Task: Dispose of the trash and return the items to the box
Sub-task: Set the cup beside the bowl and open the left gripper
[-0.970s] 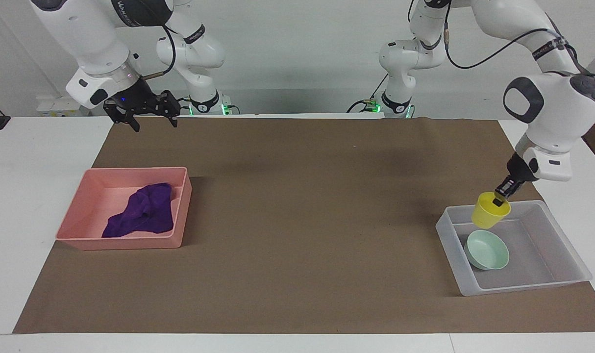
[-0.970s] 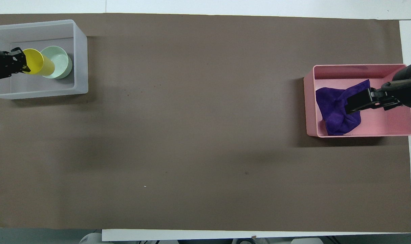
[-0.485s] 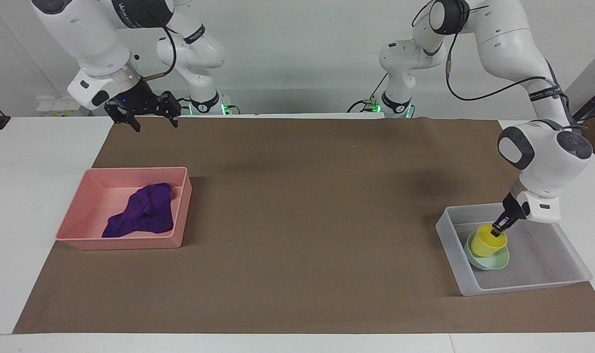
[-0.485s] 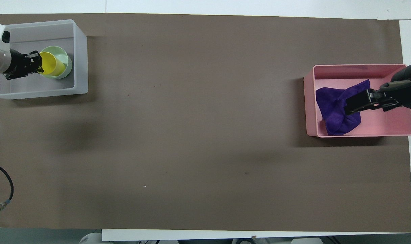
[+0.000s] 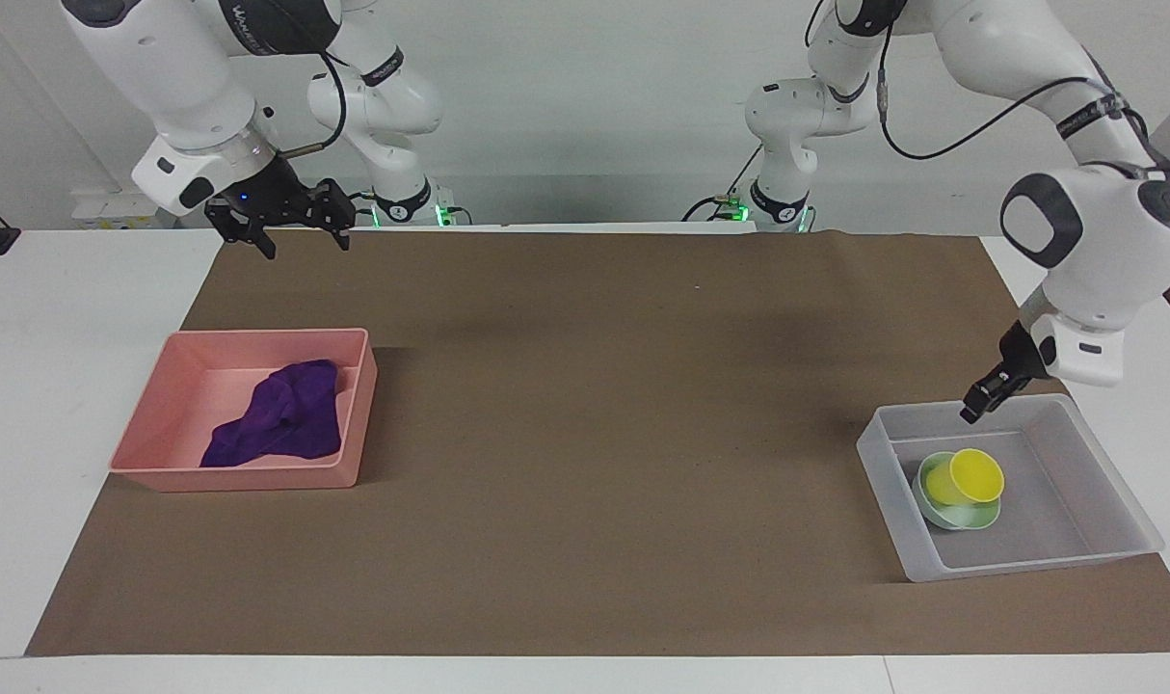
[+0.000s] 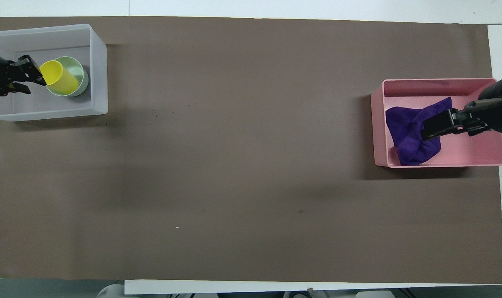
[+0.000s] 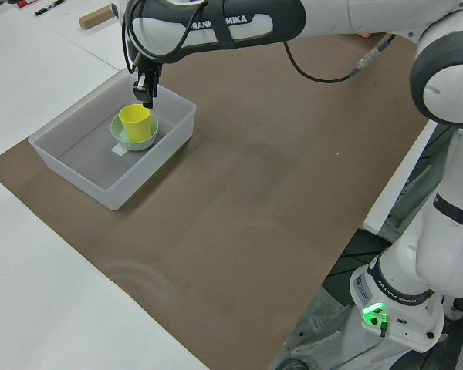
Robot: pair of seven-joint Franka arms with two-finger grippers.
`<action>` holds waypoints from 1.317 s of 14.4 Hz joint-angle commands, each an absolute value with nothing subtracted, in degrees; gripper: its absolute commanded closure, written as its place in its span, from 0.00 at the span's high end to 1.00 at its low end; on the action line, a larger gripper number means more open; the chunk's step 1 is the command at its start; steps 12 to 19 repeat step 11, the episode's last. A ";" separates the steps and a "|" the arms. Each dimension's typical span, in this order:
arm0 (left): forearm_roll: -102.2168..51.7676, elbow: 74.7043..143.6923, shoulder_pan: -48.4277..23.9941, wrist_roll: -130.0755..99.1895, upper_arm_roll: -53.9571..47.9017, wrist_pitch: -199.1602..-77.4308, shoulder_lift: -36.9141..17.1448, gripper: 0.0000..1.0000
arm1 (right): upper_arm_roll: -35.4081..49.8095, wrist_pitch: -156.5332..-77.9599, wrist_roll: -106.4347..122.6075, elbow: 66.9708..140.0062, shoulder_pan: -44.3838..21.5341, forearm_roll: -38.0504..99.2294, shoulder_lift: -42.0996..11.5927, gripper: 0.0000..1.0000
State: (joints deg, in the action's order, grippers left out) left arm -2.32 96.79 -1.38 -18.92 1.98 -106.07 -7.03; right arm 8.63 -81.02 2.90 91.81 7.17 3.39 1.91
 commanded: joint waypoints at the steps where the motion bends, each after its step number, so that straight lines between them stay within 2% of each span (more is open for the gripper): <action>1: -1.67 99.14 -2.46 -17.85 2.29 -96.89 2.61 1.00 | 9.05 -81.48 4.22 93.34 8.09 3.25 3.34 0.99; 3: -1.67 99.23 -2.55 -16.27 2.02 -91.87 6.31 1.00 | 8.97 -81.56 3.96 93.34 8.09 3.25 3.43 0.99; 6: -1.67 100.01 -3.94 -6.27 1.76 -86.92 9.05 1.00 | 8.96 -81.56 3.78 93.43 8.09 3.25 3.34 0.99; 11: -1.32 99.49 -4.49 0.53 1.76 -91.67 8.44 1.00 | 8.96 -81.56 3.78 93.43 8.09 3.25 3.43 0.99; 19: -1.32 99.49 -4.49 0.53 1.76 -91.67 8.44 1.00 | 8.96 -81.56 3.78 93.43 8.09 3.25 3.43 0.99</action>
